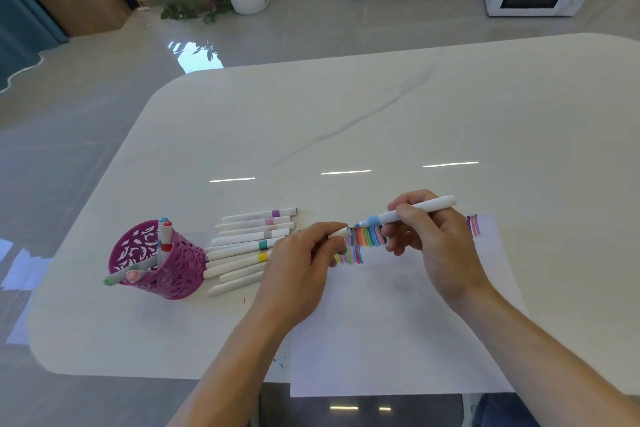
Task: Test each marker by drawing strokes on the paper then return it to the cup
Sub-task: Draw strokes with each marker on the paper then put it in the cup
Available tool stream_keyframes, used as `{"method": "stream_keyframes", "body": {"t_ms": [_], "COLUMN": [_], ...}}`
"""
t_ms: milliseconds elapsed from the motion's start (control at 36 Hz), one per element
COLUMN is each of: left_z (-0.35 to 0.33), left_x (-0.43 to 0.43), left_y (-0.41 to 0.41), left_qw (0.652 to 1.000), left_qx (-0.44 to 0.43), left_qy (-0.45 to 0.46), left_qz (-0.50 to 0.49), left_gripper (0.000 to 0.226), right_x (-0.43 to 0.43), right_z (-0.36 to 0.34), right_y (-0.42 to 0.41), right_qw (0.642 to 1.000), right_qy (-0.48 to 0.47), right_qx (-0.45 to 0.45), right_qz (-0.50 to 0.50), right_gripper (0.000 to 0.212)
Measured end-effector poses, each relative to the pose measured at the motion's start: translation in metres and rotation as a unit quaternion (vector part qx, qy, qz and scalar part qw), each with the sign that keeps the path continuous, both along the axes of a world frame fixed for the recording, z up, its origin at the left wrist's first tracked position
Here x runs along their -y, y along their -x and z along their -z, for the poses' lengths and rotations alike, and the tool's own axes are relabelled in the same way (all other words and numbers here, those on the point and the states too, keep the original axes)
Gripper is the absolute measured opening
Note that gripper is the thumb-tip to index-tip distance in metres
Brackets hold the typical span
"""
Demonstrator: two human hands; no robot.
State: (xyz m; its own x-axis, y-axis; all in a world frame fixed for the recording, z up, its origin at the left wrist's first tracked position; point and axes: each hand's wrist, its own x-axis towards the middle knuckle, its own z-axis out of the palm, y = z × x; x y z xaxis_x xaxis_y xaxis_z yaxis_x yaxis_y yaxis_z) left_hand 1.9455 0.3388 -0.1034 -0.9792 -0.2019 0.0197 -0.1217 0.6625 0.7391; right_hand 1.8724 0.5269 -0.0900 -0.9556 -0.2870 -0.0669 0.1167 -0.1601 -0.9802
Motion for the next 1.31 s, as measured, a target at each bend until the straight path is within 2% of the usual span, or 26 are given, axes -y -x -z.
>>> {"method": "stream_keyframes", "body": {"t_ms": [417,611,806,1056,1194,1306], "left_z": [-0.0041,-0.0004,-0.0033,-0.0031,-0.0066,-0.0087], "left_x": [-0.003,-0.003,-0.0053,-0.0054,-0.009,-0.0092], "left_y": [-0.001,-0.0023,-0.0023,-0.0031,-0.0041,-0.0048], "left_qw": [1.0,0.999,0.999,0.998,0.998,0.998], "left_qx": [0.007,0.005,-0.023,0.01,0.012,0.011], "left_qy": [-0.023,-0.029,-0.028,-0.054,-0.058,-0.061], "left_qz": [0.012,0.018,0.037,0.029,0.028,0.019], "left_gripper": [0.024,0.013,0.014,0.017,0.019,0.019], "right_x": [0.0019,0.0033,0.0043,0.0048,0.0024,0.0029], "right_z": [0.005,0.0082,0.0082,0.0078,0.0039,0.0032], "right_y": [-0.0006,-0.0027,-0.0026,-0.0064,-0.0043,-0.0052], "right_qw": [0.999,0.999,0.998,0.997,0.996,0.996], "right_qy": [-0.026,-0.037,-0.017,0.003,0.007,0.01], "right_qx": [-0.005,0.002,0.03,0.037,0.04,0.037], "right_qz": [-0.018,-0.035,-0.051,-0.07,-0.082,-0.082], "right_gripper": [0.013,0.015,0.016,0.017,0.032,0.033]}}
